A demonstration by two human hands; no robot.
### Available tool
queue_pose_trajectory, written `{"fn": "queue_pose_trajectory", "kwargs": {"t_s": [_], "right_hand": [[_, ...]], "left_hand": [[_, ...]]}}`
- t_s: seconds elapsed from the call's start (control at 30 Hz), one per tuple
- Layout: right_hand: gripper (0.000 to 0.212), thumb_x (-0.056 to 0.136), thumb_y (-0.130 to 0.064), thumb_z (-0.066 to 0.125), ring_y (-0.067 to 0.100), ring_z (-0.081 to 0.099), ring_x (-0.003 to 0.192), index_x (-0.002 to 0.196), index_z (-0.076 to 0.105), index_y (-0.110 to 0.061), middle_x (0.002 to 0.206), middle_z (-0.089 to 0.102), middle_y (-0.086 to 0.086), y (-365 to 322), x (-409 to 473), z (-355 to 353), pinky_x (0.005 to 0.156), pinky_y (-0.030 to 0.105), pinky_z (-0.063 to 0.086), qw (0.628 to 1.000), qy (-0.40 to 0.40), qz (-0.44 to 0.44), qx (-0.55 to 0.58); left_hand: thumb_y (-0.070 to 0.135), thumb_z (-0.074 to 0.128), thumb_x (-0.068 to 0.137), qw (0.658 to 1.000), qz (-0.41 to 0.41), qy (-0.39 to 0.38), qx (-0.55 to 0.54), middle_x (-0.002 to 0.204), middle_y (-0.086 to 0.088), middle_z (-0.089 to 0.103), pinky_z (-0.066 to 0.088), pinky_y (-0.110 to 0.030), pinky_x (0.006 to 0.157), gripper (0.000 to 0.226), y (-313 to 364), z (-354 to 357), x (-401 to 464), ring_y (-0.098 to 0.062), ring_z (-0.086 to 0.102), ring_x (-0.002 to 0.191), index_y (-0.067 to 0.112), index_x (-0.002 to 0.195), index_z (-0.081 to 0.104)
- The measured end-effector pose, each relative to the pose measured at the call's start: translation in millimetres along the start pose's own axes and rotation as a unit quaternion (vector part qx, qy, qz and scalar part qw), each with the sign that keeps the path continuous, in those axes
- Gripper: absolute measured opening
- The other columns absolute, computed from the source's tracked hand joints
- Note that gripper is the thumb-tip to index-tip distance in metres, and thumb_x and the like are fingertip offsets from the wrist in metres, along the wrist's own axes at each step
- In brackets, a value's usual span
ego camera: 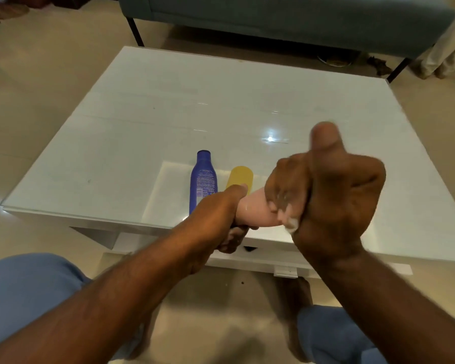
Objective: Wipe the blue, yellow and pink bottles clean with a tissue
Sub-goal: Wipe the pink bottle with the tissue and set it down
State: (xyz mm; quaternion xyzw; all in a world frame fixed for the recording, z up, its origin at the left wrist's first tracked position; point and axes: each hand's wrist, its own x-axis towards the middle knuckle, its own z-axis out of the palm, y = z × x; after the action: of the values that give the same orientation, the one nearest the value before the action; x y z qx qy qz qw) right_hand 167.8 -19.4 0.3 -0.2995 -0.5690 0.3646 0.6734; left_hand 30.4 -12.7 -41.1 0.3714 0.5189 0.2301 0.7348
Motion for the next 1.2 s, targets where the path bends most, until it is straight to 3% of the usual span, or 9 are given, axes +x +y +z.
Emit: {"fn": "queue_pose_trajectory", "kwargs": {"t_s": [0.13,0.27,0.47,0.6,0.7,0.83,0.97,1.07,1.2], "right_hand": [[0.074,0.107,-0.042,0.04,0.012,0.044,0.028,0.039,0.053,-0.015,0.033,0.046,-0.003,-4,15,-5,0.047,0.019,0.04,0.976,0.099,0.154,0.115],[0.076,0.11,-0.049,0.04,0.007,0.041,0.027,0.045,0.055,-0.014,0.033,0.044,-0.003,-4,23,-17,0.041,0.014,0.036,0.912,0.169,0.28,0.248],[0.049,0.104,-0.048,0.047,0.012,0.042,0.047,0.076,0.063,-0.012,0.056,0.05,-0.001,4,25,-27,0.053,0.023,0.04,0.888,0.239,0.356,0.168],[0.032,0.101,-0.017,0.042,0.011,0.053,0.056,0.104,0.073,-0.008,0.088,0.065,0.009,11,23,-28,0.058,0.023,0.04,0.885,0.225,0.388,0.123],[0.044,0.095,0.006,0.041,0.015,0.071,0.082,0.113,0.077,-0.011,0.115,0.076,0.009,16,19,-24,0.074,0.031,0.059,0.894,0.184,0.408,0.025],[0.048,0.095,0.013,0.047,0.025,0.076,0.111,0.126,0.072,-0.015,0.12,0.078,0.004,19,16,-18,0.098,0.038,0.063,0.906,0.131,0.394,-0.076],[0.026,0.1,-0.002,0.064,0.021,0.08,0.102,0.121,0.075,-0.014,0.112,0.082,0.004,19,14,-18,0.093,0.032,0.065,0.916,0.106,0.384,-0.045],[0.021,0.1,-0.011,0.068,0.012,0.078,0.08,0.116,0.077,-0.02,0.102,0.083,0.002,20,11,-17,0.072,0.026,0.064,0.929,0.07,0.353,-0.085],[0.029,0.099,-0.007,0.064,0.012,0.074,0.071,0.102,0.081,-0.03,0.1,0.082,-0.003,22,8,-17,0.065,0.023,0.06,0.938,0.062,0.319,-0.122]], "left_hand": [[0.05,0.035,0.101,1.0,-0.009,0.008,0.026,0.042,-0.002,0.043,0.041,-0.024,0.048,0.072,-2,2,5,-0.011,0.04,0.037,0.021,0.046,0.07],[0.059,0.036,0.097,0.995,-0.006,0.073,0.074,0.043,0.001,0.049,0.046,-0.022,0.046,0.069,-1,2,8,-0.008,0.045,0.036,0.025,0.049,0.072],[0.067,0.036,0.094,0.967,0.076,0.182,0.164,0.046,0.007,0.059,0.046,-0.024,0.053,0.059,-3,-6,14,-0.002,0.054,0.039,0.025,0.066,0.067],[0.068,0.042,0.091,0.96,0.124,0.199,0.155,0.055,0.006,0.062,0.053,-0.032,0.063,0.053,-1,-9,13,-0.008,0.062,0.055,0.023,0.073,0.064],[0.063,0.044,0.094,0.956,0.135,0.213,0.148,0.057,0.004,0.06,0.049,-0.033,0.065,0.052,0,-9,14,-0.012,0.058,0.057,0.02,0.074,0.065],[0.06,0.049,0.096,0.957,0.124,0.244,0.1,0.057,0.01,0.059,0.05,-0.032,0.071,0.041,5,-8,18,-0.012,0.059,0.064,0.027,0.074,0.061],[0.062,0.05,0.094,0.956,0.121,0.251,0.087,0.06,0.006,0.062,0.053,-0.034,0.072,0.044,5,-7,18,-0.014,0.063,0.067,0.026,0.073,0.063],[0.066,0.042,0.095,0.96,0.122,0.233,0.098,0.061,0.005,0.057,0.048,-0.031,0.066,0.047,6,-6,14,-0.009,0.057,0.06,0.026,0.081,0.062],[0.068,0.033,0.096,0.976,0.094,0.185,0.071,0.051,0.002,0.049,0.041,-0.017,0.042,0.062,9,-4,11,-0.004,0.046,0.04,0.013,0.089,0.059]]}}
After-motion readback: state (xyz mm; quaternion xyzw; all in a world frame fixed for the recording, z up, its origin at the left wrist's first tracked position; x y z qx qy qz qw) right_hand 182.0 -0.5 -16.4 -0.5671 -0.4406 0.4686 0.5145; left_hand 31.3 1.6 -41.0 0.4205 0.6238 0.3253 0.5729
